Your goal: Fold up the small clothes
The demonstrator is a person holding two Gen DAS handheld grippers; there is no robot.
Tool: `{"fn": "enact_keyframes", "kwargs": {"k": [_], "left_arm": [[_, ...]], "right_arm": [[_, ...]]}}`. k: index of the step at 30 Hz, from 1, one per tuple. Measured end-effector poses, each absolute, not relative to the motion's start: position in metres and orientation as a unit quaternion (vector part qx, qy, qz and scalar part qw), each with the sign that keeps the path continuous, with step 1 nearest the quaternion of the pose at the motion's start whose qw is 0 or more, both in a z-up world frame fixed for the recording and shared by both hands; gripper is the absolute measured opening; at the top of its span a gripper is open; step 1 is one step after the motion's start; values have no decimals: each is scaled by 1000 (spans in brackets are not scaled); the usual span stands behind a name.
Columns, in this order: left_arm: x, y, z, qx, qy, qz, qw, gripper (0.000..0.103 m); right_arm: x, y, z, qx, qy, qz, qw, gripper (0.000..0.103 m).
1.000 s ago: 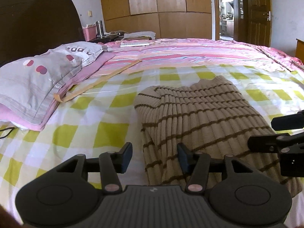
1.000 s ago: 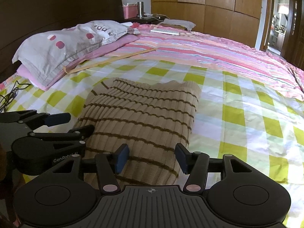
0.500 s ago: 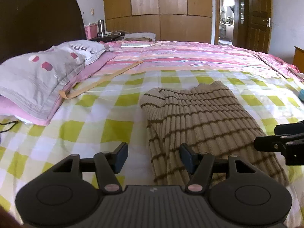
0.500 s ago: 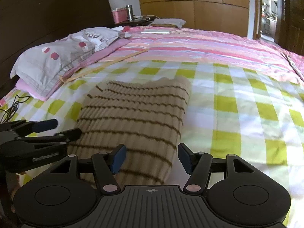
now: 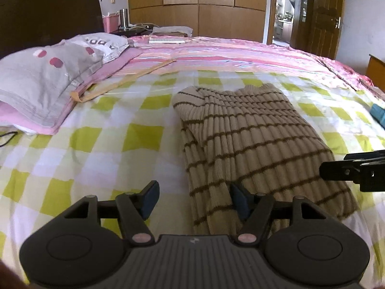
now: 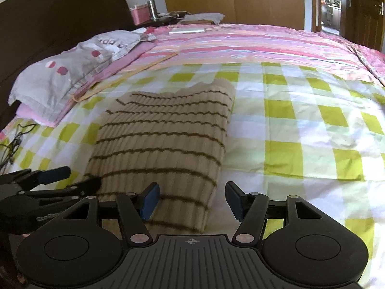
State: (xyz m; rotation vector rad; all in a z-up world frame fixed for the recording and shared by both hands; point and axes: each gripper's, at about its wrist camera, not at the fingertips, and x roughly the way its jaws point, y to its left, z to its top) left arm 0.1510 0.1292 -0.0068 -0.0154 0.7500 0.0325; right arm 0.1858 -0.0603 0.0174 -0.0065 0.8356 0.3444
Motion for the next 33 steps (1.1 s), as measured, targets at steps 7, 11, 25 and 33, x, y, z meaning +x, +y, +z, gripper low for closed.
{"fn": "enact_keyframes", "kwargs": {"k": [7,11,25,33], "left_arm": [[130,108,-8,13,375,15,927,72],[123,104,-11,11,376,22,926,73],[124,107,-23,10,379,30,925,83],[118,107,-20,4,379,33,925,87]], "right_arm": [[169,-58,6,-7,425,158,891,61],[162,-57,2,-13,429,154,890,61],[164,-51,-9,-21,437,135,889,61],[147,-52,4,-12,422,144,895,61]]}}
